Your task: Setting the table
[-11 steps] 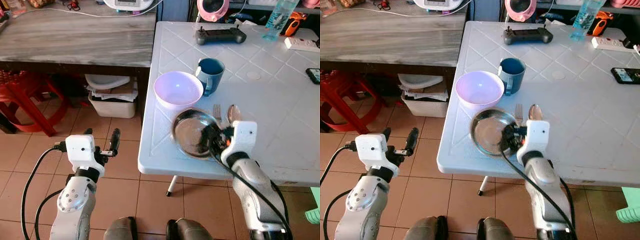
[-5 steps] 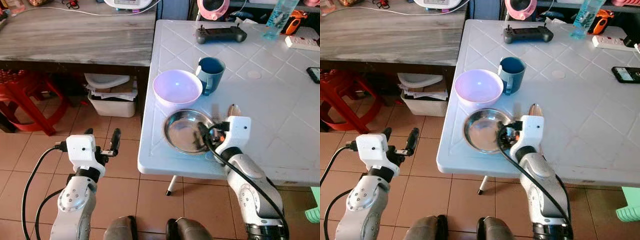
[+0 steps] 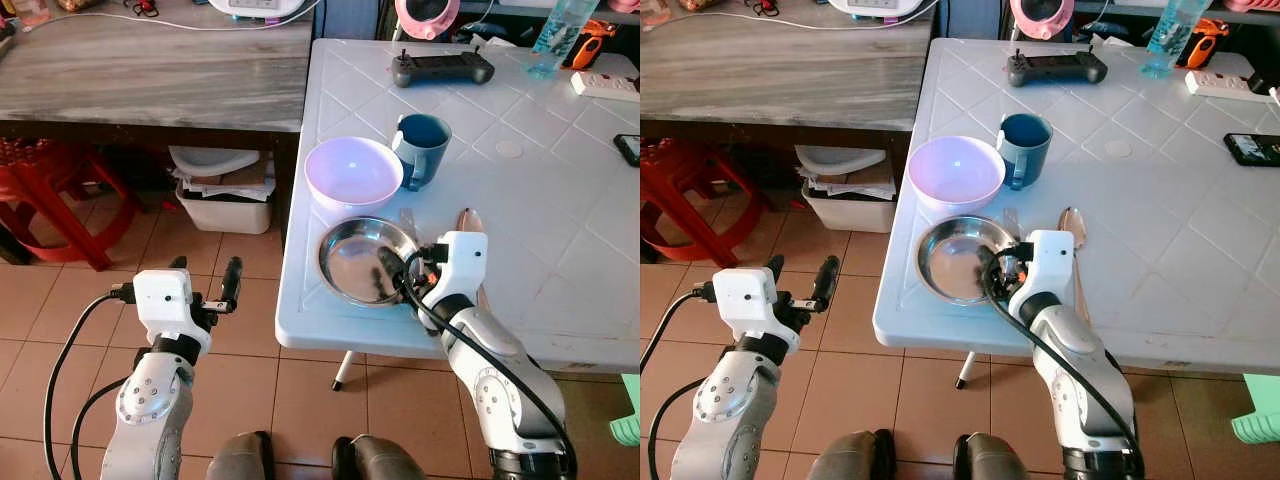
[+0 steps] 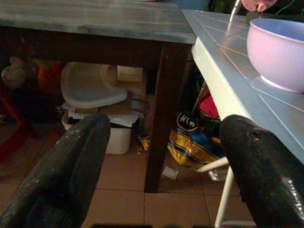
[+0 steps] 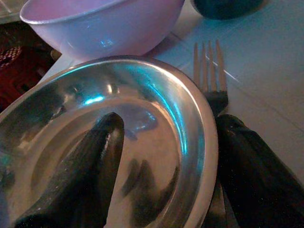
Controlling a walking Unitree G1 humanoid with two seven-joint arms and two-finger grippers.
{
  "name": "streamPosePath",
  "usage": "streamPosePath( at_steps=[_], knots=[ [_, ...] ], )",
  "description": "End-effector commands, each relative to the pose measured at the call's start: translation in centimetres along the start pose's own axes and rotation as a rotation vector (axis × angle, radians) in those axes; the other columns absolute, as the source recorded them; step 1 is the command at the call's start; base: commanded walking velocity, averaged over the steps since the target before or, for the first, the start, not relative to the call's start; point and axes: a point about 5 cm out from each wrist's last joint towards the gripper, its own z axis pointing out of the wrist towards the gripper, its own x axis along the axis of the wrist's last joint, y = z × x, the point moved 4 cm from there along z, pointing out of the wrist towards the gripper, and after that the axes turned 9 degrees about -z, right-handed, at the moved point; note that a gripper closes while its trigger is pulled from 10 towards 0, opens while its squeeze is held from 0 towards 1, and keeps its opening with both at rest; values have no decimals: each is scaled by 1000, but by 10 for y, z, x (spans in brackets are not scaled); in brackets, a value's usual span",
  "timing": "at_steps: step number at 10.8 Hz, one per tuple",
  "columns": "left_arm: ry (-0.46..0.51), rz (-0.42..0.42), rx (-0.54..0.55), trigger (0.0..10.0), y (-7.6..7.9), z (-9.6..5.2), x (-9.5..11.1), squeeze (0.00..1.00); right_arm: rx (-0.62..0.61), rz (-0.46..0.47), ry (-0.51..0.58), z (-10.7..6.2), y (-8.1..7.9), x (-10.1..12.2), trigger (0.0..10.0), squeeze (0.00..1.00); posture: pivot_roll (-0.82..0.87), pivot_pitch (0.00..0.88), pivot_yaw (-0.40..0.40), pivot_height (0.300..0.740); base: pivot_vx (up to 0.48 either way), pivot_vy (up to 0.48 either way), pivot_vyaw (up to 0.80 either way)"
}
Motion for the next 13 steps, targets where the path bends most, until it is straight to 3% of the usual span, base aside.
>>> streamPosePath(
  at_steps=[1, 5, 11, 13],
  knots=[
    [4, 10, -5, 10000, 0, -2, 3, 0, 7, 5, -16, -4, 1, -1, 10000, 0, -24, 154, -13, 740, 0, 0, 0],
    [-1, 5, -8, 10000, 1, -2, 2, 0, 94, 25, -16, -9, -13, 11, 10000, 0, -27, 157, -15, 740, 0, 0, 0],
    [-8, -8, -6, 10000, 1, -3, 0, 0, 135, 29, -62, -7, -19, 4, 10000, 0, -25, 164, -15, 740, 0, 0, 0],
    [-8, -11, -7, 10000, 1, -3, 0, 0, 132, 32, -90, -5, -20, -3, 0, 0, -23, 165, -16, 740, 0, 0, 0]
  ],
)
